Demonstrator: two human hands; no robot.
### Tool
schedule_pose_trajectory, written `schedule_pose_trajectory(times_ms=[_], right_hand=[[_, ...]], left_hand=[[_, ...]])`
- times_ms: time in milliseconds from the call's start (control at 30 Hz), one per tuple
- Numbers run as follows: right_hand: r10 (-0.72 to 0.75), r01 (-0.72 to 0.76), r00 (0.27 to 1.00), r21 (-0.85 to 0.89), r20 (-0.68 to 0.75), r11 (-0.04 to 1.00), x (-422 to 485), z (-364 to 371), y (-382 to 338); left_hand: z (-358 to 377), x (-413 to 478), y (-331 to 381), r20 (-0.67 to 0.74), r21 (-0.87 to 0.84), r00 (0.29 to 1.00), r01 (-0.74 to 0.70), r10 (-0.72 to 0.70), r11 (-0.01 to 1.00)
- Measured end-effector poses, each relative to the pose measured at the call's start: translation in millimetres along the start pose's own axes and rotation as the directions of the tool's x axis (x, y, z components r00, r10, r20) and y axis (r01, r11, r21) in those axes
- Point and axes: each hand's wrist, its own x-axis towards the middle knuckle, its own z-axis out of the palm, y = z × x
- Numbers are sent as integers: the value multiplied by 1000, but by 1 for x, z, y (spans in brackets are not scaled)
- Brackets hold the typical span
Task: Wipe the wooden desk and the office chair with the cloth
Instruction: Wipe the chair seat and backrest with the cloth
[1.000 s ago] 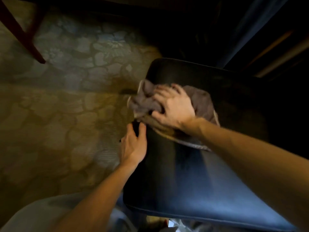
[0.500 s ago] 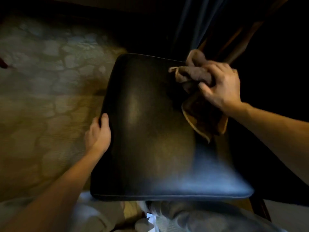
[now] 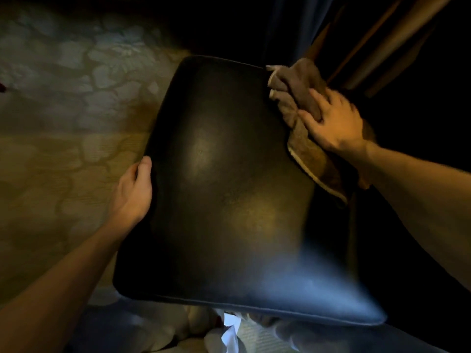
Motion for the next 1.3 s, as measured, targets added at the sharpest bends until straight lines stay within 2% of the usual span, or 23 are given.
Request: schedule_pose_trajectory(times_ms=[233, 500, 700, 767, 833, 900, 967, 1033, 1100, 1133, 1167, 1233, 1300], right_hand=[[46, -46, 997, 2, -59, 999, -107, 16, -8], [83, -86, 992, -28, -100, 996, -238, 34, -22], [72, -75, 992, -26, -108, 997, -293, 40, -29], [95, -79, 983, 105, -160, 991, -289, 31, -30], [116, -39, 949, 255, -292, 966, -272, 20, -26], [137, -30, 891, 245, -433, 969, -242, 1, -15], [200, -113, 851, 201, -485, 973, -207, -22, -11], [245, -189, 875, 173, -417, 967, -183, -27, -8], [176, -156, 968, 123, -178, 980, -180, -11, -5], [123, -118, 992, 93, -43, 989, -189, 2, -2], [94, -96, 995, 75, 30, 993, -197, 16, 2], [93, -94, 996, 83, 18, 992, -206, 28, 9], [103, -97, 994, 115, -45, 989, -217, 27, 10]], left_hand=[[-11, -1, 4, 14, 196, 1000, -2, 0, 981], [-25, -41, -22, 12, 278, 1000, 7, -11, 961], [-30, -54, -28, 36, 342, 998, -60, 50, 938], [-31, -52, -27, 31, 330, 997, -76, 70, 941], [-30, -44, -33, 37, 299, 997, -70, 62, 952], [-27, -39, -37, 55, 255, 998, -57, 44, 965], [-26, -39, -38, 57, 173, 998, -6, -4, 985], [-25, -41, -39, 84, 66, 994, 70, -76, 995], [-29, -39, -42, 190, -95, 972, 156, -136, 983], [-27, -31, -53, 244, -189, 963, 163, -115, 968], [-21, -13, -72, 294, -242, 950, 176, -101, 954], [-15, 16, -103, 398, -316, 915, 196, -58, 928], [-17, 11, -103, 419, -346, 905, 234, -73, 909]])
